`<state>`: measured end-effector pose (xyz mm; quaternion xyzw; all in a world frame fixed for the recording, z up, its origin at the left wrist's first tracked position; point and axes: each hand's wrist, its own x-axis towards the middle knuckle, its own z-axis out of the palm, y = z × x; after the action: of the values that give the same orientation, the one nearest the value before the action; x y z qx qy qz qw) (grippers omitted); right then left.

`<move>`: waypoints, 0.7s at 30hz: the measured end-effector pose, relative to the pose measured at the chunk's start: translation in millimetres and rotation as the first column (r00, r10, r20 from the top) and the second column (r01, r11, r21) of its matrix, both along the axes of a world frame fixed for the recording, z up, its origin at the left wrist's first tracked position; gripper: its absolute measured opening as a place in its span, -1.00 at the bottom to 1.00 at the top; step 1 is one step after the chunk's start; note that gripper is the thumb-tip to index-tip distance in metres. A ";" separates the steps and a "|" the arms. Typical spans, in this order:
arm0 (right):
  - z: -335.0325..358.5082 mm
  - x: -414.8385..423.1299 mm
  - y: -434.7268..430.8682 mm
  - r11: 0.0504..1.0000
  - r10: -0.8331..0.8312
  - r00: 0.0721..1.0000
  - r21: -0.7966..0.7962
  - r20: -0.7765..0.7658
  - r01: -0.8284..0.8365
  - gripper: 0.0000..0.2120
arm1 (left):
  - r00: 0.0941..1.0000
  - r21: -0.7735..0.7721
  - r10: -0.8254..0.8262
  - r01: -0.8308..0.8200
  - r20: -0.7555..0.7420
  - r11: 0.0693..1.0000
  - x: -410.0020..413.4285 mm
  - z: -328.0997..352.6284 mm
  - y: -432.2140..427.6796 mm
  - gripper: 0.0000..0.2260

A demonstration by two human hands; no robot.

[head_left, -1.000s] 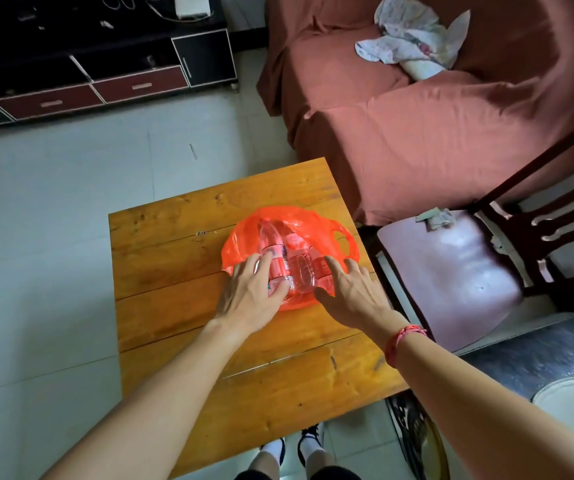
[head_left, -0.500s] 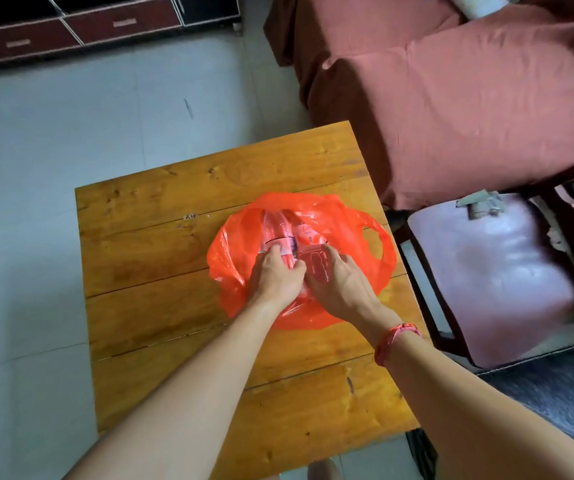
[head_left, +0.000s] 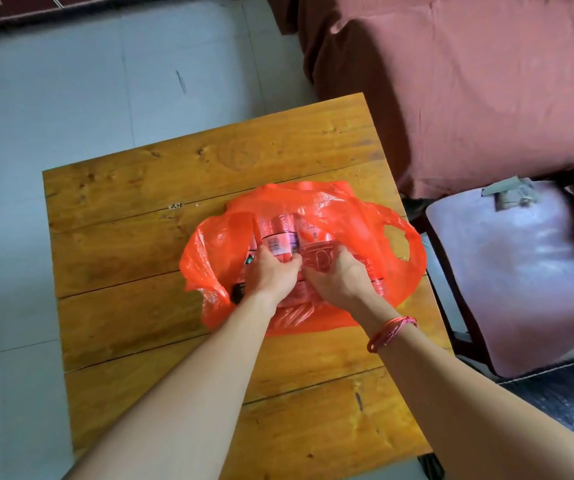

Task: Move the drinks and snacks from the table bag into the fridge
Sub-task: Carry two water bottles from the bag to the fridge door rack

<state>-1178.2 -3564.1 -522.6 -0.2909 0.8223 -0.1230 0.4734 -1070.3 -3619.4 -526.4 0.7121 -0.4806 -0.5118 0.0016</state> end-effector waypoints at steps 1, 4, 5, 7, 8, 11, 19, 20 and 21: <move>-2.2 0.4 -1.6 1.000 0.011 1.000 0.001 -0.021 -0.011 -0.57 | 1.000 -0.013 -0.008 0.008 0.020 1.000 -1.2 -4.2 -0.9 -0.59; -9.7 1.5 -7.6 0.999 0.027 0.998 0.019 -0.056 -0.026 -0.58 | 0.998 -0.043 -0.011 0.013 0.063 0.999 -6.0 -10.5 -3.0 -0.48; -12.3 1.1 -9.5 0.999 0.028 0.998 0.031 -0.062 -0.027 -0.59 | 0.997 -0.050 -0.009 0.013 0.076 0.999 -7.2 -12.8 -3.2 -0.47; -18.8 0.2 -11.5 0.998 0.035 0.996 0.052 -0.086 -0.030 -0.60 | 0.995 -0.068 -0.005 0.011 0.095 0.998 -8.7 -17.1 -2.4 -0.49; -21.1 -0.4 -11.7 0.998 0.042 0.994 0.057 -0.102 -0.037 -0.61 | 0.995 -0.079 0.003 0.005 0.100 0.997 -9.2 -18.9 -1.7 -0.51; -26.2 -2.3 -12.5 0.997 0.066 0.989 0.055 -0.129 -0.060 -0.63 | 0.995 -0.111 0.029 -0.018 0.100 0.994 -9.0 -24.3 -2.0 -0.53; -16.3 -8.5 -8.9 0.999 0.054 0.993 0.011 -0.105 -0.053 -0.55 | 0.998 -0.070 0.057 -0.054 0.034 0.996 -4.1 -15.1 -1.4 -0.55; -14.2 -10.0 -8.1 0.999 0.042 0.995 0.012 -0.087 -0.041 -0.53 | 0.998 -0.065 0.054 -0.052 0.035 0.997 -2.8 -9.6 -1.8 -0.50; -10.6 -11.0 -7.1 0.999 0.034 0.997 0.017 -0.066 -0.033 -0.54 | 0.998 -0.059 0.061 -0.059 0.030 0.997 -1.2 -5.4 -2.6 -0.44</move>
<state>-1189.2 -3571.1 -533.2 -0.3049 0.8333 -0.0988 0.4504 -1071.5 -3622.0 -531.8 0.7337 -0.4736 -0.4863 0.0299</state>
